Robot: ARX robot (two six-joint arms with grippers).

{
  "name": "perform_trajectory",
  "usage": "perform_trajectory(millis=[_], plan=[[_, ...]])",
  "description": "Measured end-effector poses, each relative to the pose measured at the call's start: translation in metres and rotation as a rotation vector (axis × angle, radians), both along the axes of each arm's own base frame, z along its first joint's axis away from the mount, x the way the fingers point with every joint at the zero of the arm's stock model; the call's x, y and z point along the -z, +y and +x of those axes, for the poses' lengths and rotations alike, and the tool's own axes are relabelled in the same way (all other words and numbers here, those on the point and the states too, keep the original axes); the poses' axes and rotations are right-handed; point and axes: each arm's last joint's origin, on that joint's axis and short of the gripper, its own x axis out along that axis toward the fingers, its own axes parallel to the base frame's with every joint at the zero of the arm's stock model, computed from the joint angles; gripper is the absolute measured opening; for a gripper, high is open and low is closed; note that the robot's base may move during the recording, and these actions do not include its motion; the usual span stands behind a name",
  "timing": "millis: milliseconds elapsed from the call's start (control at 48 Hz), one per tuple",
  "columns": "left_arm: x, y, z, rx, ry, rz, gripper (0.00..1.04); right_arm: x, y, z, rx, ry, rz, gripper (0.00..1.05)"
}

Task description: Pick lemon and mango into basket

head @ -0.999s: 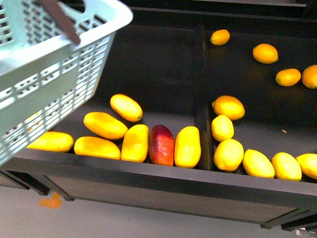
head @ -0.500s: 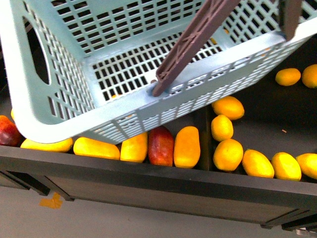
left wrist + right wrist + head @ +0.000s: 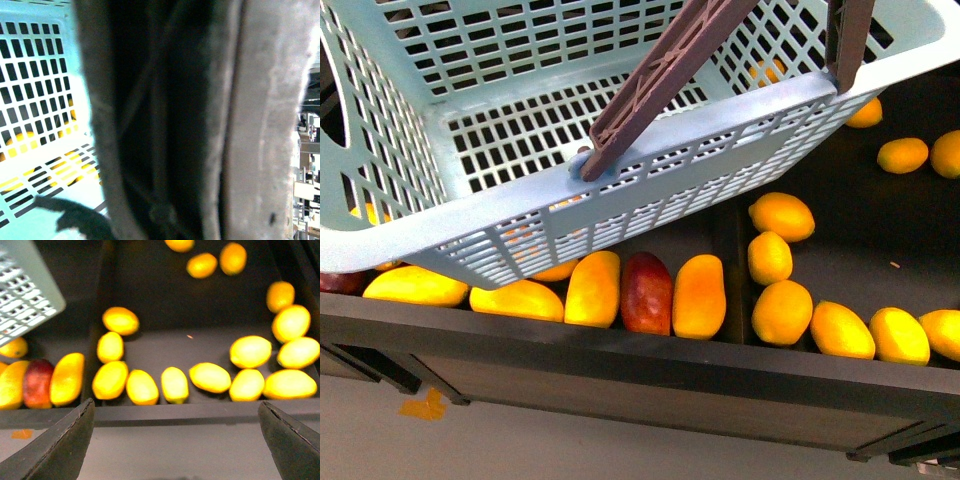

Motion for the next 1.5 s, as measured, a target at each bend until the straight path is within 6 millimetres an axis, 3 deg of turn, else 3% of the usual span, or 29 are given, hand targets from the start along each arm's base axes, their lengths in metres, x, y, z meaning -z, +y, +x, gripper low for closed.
perform_trajectory(millis=[271,416,625,854,1103,1499], plan=[[0.000,-0.002,-0.001,0.014,0.003,-0.006,0.14,0.004,-0.036,0.100,0.160,0.051,0.035,0.96],[0.000,-0.002,-0.001,0.013,0.003,-0.006,0.14,0.035,-0.049,0.157,0.246,0.171,0.114,0.96],[0.000,-0.002,-0.001,0.007,0.000,-0.002,0.14,0.081,-0.060,0.207,0.399,0.293,0.182,0.96],[0.000,-0.002,-0.001,0.011,0.002,-0.004,0.14,0.104,-0.087,0.236,0.560,0.321,0.285,0.96],[0.000,-0.002,-0.001,0.010,0.001,-0.003,0.14,0.136,-0.116,0.244,0.704,0.368,0.370,0.96],[0.000,-0.002,-0.001,0.010,0.002,-0.004,0.14,0.158,-0.128,0.254,0.758,0.387,0.405,0.96]])
